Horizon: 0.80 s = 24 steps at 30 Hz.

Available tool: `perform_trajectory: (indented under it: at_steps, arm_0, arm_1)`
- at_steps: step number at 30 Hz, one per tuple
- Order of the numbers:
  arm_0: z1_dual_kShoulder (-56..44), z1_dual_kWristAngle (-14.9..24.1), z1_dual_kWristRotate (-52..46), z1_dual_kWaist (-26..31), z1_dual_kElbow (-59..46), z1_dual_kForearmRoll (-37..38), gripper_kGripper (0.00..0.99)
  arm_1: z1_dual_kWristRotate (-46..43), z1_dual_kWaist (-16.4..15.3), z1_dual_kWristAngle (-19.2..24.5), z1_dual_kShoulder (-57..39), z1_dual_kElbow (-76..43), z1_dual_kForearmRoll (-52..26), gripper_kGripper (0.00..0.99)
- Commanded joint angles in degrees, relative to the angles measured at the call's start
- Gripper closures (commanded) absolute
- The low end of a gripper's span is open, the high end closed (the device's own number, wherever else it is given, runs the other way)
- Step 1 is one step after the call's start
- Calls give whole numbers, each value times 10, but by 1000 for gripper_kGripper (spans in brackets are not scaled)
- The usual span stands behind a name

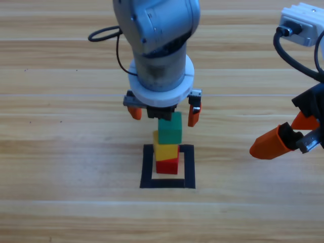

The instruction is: Stack the blocks in the rectangular block: red at the bottom, yellow in the middle, green on top

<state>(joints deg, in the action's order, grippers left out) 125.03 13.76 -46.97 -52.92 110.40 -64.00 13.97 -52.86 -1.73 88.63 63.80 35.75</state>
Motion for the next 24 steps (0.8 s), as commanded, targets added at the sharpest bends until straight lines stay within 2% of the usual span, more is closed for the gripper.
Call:
perform_trajectory:
  at_steps: [1,4,6,8,10,13,15,19,24]
  arm_0:
    - [-19,11,-8,-5,-9,13,0]
    - [-64,32,-8,-14,-9,30,0]
    - [-113,60,-8,-26,-15,44,0]
    - [-173,87,-8,-38,-63,78,0]
    - [-253,99,-2,-40,-176,151,0]
    - [-433,100,53,-39,-453,366,0]
    - [-525,92,76,-39,-578,441,0]
    - [-580,90,115,-39,-665,464,0]
    - [-560,87,138,-39,-676,487,0]
  arm_1:
    - [-4,18,-3,-57,-15,9,0]
    - [-3,18,-3,-61,-15,9,0]
    - [-3,18,-3,-57,-13,8,0]
    - [-2,18,1,-53,-11,7,0]
    - [-1,18,1,-50,-10,6,0]
    - [0,18,2,-44,-10,5,0]
    - [0,18,2,-42,-10,3,0]
    - [1,18,2,-36,-8,0,0]
    - [1,17,3,-36,-10,0,0]
